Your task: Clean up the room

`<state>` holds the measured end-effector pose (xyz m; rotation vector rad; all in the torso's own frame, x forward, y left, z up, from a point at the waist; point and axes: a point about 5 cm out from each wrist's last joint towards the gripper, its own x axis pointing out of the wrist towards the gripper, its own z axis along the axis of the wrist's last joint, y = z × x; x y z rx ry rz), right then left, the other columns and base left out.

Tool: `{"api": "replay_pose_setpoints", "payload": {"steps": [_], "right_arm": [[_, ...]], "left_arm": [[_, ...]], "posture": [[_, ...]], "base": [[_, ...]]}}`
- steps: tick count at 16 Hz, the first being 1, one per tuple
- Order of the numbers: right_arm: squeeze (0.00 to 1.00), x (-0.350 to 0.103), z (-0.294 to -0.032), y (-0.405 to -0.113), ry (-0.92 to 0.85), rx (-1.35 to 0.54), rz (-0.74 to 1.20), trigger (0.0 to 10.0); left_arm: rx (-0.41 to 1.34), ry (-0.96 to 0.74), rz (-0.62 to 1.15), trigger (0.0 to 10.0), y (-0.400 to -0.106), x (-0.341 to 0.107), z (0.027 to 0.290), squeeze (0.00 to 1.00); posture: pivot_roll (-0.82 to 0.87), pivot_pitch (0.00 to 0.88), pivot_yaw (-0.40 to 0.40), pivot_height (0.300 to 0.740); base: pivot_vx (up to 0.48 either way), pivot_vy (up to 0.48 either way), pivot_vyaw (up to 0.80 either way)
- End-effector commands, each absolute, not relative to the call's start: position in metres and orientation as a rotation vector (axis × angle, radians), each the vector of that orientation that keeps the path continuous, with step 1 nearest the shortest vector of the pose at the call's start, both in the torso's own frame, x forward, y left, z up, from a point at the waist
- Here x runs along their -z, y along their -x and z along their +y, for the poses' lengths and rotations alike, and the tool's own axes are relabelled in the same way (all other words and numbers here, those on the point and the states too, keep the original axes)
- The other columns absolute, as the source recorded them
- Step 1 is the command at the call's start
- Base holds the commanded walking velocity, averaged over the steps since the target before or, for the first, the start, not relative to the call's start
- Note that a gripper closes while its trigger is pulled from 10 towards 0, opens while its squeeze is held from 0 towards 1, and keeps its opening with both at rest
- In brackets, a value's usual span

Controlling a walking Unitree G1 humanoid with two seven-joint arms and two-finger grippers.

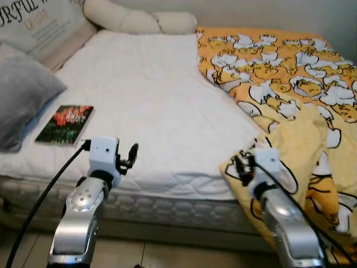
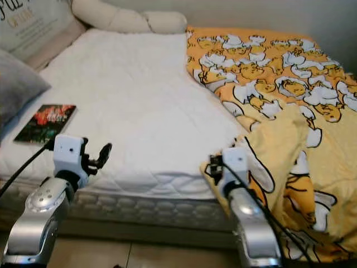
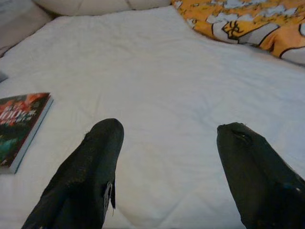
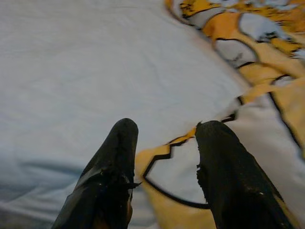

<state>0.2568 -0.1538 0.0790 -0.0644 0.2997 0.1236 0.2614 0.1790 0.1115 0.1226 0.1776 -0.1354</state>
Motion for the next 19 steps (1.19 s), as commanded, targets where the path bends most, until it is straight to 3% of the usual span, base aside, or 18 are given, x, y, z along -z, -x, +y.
{"api": "replay_pose_setpoints", "payload": {"steps": [1, 7, 10, 19], "right_arm": [[0.00, -0.080, -0.155, -0.260, 0.088, -0.114, 0.288, 10.0], [0.00, -0.079, -0.148, -0.261, 0.034, -0.177, 0.311, 10.0], [0.00, -0.078, -0.146, -0.261, 0.021, -0.190, 0.321, 10.0], [0.00, -0.078, -0.142, -0.263, 0.044, -0.229, 0.323, 10.0]], "left_arm": [[0.124, -0.140, 0.169, 10.0, -0.262, -0.113, 0.181, 0.00], [0.165, -0.118, 0.170, 10.0, -0.261, -0.113, 0.177, 0.00], [0.176, -0.113, 0.171, 10.0, -0.261, -0.113, 0.177, 0.00], [0.179, -0.115, 0.177, 10.0, -0.259, -0.111, 0.178, 0.00]], "posture": [[-0.01, 0.000, 0.003, 0.740], [-0.01, 0.000, 0.007, 0.740], [-0.01, 0.000, 0.009, 0.740], [0.00, 0.000, -0.005, 0.740]], "base": [[0.000, 0.000, 0.00], [0.000, 0.000, 0.00], [0.000, 0.000, -0.73], [0.246, 0.000, -0.06]]}}
